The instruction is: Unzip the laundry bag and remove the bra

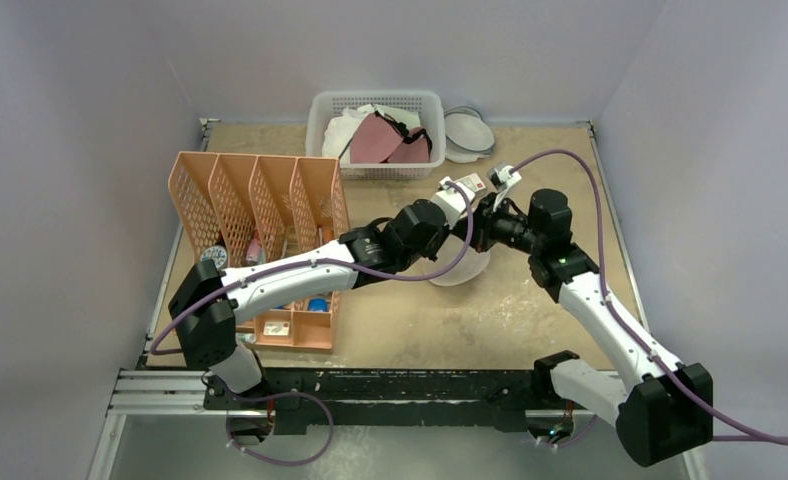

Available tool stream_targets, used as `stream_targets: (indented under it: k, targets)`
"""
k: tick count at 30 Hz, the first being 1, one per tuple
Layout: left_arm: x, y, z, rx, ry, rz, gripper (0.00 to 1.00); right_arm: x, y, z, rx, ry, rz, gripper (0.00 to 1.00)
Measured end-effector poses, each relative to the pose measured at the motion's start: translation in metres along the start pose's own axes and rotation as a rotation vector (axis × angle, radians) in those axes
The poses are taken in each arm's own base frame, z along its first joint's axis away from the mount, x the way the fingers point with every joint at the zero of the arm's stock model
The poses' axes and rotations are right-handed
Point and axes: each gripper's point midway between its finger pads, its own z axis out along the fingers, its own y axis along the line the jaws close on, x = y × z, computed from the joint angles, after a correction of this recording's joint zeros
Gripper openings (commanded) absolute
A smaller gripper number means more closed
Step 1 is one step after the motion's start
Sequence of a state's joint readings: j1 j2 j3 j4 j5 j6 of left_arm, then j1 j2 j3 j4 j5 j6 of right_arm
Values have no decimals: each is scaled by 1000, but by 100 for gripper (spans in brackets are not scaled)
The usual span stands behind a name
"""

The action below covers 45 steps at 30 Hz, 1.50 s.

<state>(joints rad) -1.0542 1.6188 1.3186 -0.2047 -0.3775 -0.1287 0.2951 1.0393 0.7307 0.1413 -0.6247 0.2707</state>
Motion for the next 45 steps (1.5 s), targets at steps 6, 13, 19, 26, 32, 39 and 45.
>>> stream_targets:
  k: [6, 13, 19, 26, 32, 39, 45]
  targets:
    - [1, 9, -1, -43, -2, 11, 0, -1, -24, -8, 174, -19, 37, 0]
    - [1, 14, -2, -70, -3, 22, 0, 2, -80, -31, 439, -10, 111, 0]
    - [1, 15, -2, -70, 2, 38, 0, 13, -99, -39, 457, 33, 148, 0]
    - [-2, 11, -12, -18, 2, 64, 35, -16, -53, -32, 212, -47, 44, 0]
    - [-18, -7, -36, 131, -68, 49, 40, -25, -19, -24, 53, -70, -8, 0]
    - [-39, -2, -47, 108, -153, 21, 44, -13, 15, -6, -71, -21, -18, 0]
    - [-33, 14, -39, 7, -123, 26, 41, -10, 16, -1, -82, -12, -12, 0]
